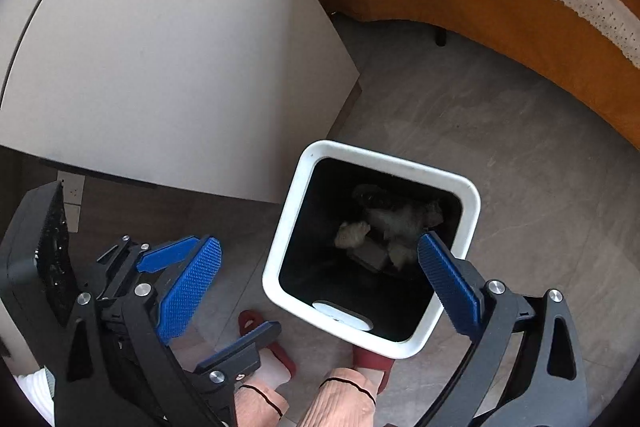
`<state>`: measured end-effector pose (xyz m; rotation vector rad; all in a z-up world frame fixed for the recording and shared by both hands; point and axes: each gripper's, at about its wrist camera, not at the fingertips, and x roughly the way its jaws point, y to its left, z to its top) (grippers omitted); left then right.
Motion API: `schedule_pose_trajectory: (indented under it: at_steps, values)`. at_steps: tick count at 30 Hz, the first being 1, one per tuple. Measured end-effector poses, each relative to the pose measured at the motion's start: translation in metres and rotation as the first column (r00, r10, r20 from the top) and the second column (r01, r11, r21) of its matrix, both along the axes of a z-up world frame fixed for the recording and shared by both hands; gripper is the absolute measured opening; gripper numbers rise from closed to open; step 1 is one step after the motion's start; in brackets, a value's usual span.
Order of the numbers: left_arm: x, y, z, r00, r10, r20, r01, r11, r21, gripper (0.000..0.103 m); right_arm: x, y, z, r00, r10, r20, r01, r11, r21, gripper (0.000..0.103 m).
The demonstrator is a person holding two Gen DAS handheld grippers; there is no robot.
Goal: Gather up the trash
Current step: 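Carry both bags to the white bin and open both tools to drop them, then move both open tools back over the desk trash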
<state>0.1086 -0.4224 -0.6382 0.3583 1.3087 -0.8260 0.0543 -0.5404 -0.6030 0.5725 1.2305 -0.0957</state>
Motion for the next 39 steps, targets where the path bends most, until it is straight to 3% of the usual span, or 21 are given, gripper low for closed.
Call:
schedule_pose_trajectory:
  at_steps: [8,13,17,26,29,33,39]
  values:
    - [0.007,0.002,0.035,1.000,0.010,0.024,-0.009,1.000,-0.020,0.098,0.003,-0.003,0.043,1.000,-0.011,0.029,0.012,0.999,-0.030,0.098]
    - [0.010,0.007,0.079,0.998,0.016,0.053,-0.014,0.999,-0.040,0.098,0.000,0.003,0.083,0.998,-0.025,0.050,0.027,0.999,-0.047,0.098]
    - [0.010,0.012,0.127,0.997,0.044,0.059,-0.038,0.995,-0.090,0.098,-0.005,0.006,0.137,0.995,-0.032,0.091,0.040,0.995,-0.087,0.098]
    - [0.005,0.043,0.273,0.984,0.120,0.135,-0.087,0.970,-0.225,0.098,-0.012,0.027,0.280,0.967,-0.016,0.254,0.059,0.985,-0.161,0.098]
    - [0.005,0.065,0.326,0.967,0.168,0.192,-0.113,0.957,-0.268,0.098,-0.010,0.045,0.327,0.946,0.022,0.323,0.045,0.979,-0.197,0.098]
    - [0.006,0.101,0.375,0.937,0.243,0.252,-0.163,0.940,-0.301,0.098,-0.001,0.072,0.373,0.915,0.086,0.395,0.007,0.974,-0.227,0.098]
    - [0.012,0.161,0.422,0.879,0.352,0.321,-0.254,0.916,-0.310,0.098,0.018,0.123,0.420,0.862,0.191,0.469,-0.070,0.962,-0.263,0.098]
